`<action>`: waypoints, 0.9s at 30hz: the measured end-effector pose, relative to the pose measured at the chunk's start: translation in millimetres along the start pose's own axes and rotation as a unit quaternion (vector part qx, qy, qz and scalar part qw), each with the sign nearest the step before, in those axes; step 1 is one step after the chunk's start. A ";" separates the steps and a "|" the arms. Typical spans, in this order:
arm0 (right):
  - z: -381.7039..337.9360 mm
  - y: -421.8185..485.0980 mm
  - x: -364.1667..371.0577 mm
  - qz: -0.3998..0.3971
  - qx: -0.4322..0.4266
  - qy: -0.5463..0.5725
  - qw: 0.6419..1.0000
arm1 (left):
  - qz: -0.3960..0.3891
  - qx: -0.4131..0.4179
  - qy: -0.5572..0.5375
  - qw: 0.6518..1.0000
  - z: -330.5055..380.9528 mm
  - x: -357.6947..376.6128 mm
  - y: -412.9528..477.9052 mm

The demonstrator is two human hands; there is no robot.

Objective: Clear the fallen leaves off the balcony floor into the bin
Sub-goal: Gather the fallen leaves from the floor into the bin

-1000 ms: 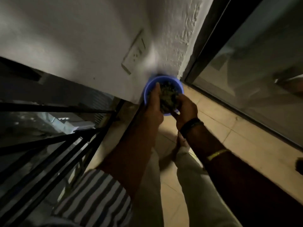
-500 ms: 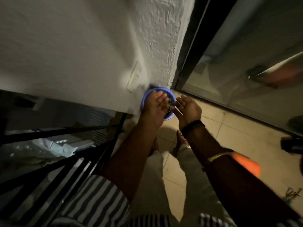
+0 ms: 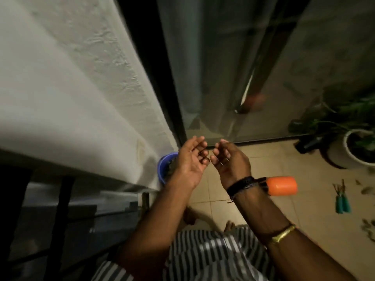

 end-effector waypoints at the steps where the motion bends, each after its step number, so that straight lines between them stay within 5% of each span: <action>1: -12.7 -6.2 -8.8 0.006 -0.015 0.016 1.000 | -0.009 -0.007 0.012 1.000 -6.9 14.1 -2.7; 11: -155.1 -76.3 -224.9 0.134 -0.153 0.145 0.968 | -0.152 -0.128 0.177 0.964 -218.4 179.2 -35.5; 27: -299.7 -186.1 -591.8 0.295 -0.246 0.310 0.870 | -0.237 -0.304 0.276 0.881 -616.3 347.7 -128.6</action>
Point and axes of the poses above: each hand's wrist, its own y-axis towards the middle knuckle, its own x-axis out of the palm, z = x × y, the point moved 10 cm from there along y, towards the middle knuckle, and after that the axes turned 4 degrees about -x, right-handed, at the moved point
